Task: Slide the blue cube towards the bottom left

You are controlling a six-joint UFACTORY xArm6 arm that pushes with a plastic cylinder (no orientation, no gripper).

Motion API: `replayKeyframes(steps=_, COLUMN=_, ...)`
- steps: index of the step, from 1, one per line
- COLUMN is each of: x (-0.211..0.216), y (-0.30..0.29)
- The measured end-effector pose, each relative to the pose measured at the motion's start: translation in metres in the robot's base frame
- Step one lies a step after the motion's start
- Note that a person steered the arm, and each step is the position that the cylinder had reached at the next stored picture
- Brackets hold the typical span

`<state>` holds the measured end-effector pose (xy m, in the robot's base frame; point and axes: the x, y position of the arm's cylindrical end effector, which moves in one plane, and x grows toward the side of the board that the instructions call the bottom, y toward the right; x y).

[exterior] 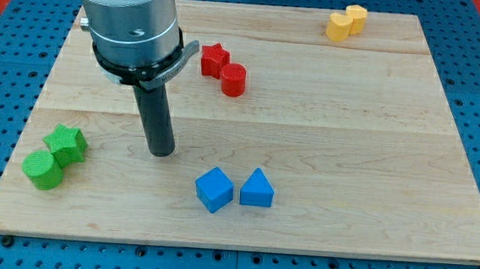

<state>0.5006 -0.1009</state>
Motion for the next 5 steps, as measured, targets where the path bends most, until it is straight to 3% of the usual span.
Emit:
replayKeyframes(steps=2, x=0.0, y=0.002)
replayKeyframes(steps=5, x=0.054, y=0.037)
